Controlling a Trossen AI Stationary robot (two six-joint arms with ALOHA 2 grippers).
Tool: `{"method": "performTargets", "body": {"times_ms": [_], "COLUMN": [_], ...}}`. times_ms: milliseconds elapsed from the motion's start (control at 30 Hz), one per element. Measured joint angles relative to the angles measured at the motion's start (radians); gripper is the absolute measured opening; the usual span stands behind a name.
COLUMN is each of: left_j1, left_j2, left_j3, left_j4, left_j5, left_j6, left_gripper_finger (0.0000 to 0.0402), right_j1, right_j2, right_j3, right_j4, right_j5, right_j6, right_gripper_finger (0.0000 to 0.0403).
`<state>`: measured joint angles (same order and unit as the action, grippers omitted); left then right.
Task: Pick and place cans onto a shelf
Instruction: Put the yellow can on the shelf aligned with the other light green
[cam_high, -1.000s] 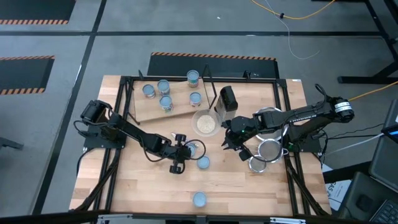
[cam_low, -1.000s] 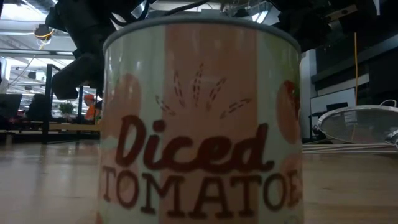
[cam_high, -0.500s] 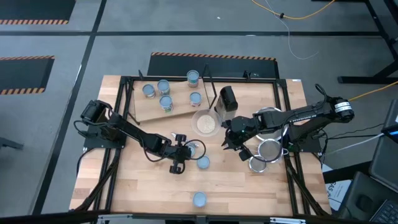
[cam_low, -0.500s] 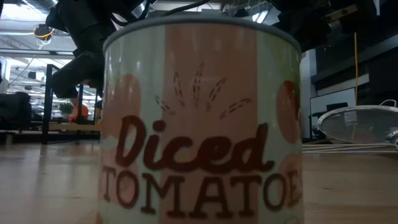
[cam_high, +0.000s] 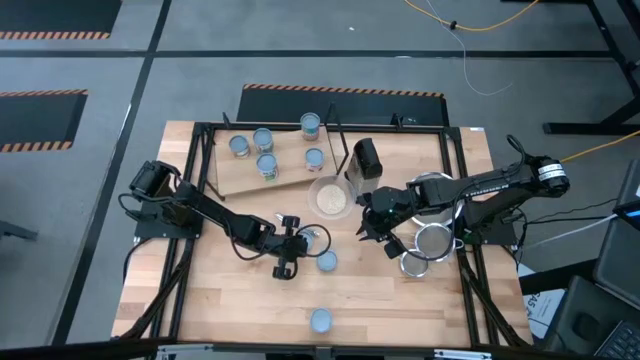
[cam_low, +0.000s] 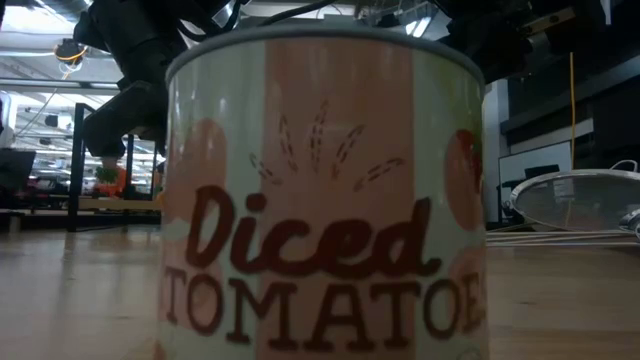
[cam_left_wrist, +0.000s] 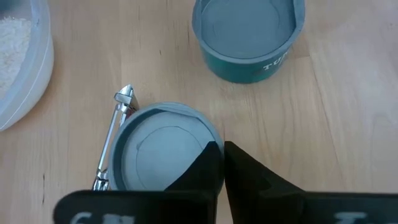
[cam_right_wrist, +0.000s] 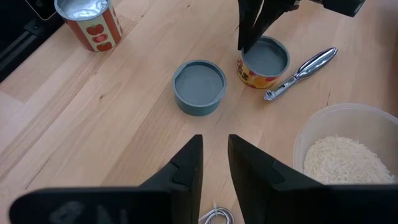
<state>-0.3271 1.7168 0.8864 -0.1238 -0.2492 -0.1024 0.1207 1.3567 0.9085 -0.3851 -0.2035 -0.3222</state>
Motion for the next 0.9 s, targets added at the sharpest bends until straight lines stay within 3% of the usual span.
{"method": "performTargets", "body": {"times_ms": [500, 900], "left_j1": [-0.008, -0.042], "left_j2": [-0.001, -0.137], "left_j3": [0.000, 0.001], "left_j4": [0.010, 0.015], "left_j5": [0.000, 0.000], "left_j6": [-0.002, -0.003], "left_gripper_finger": [0.0003, 0.0004], "right_j1": [0.000, 0.000], "right_j2": [0.000, 0.000], "right_j3": [0.000, 0.000], "right_j4": [0.000, 0.006], "right_j5": [0.000, 0.000], "right_j6": [0.000, 0.000], "right_gripper_finger": [0.0081, 0.0080]}}
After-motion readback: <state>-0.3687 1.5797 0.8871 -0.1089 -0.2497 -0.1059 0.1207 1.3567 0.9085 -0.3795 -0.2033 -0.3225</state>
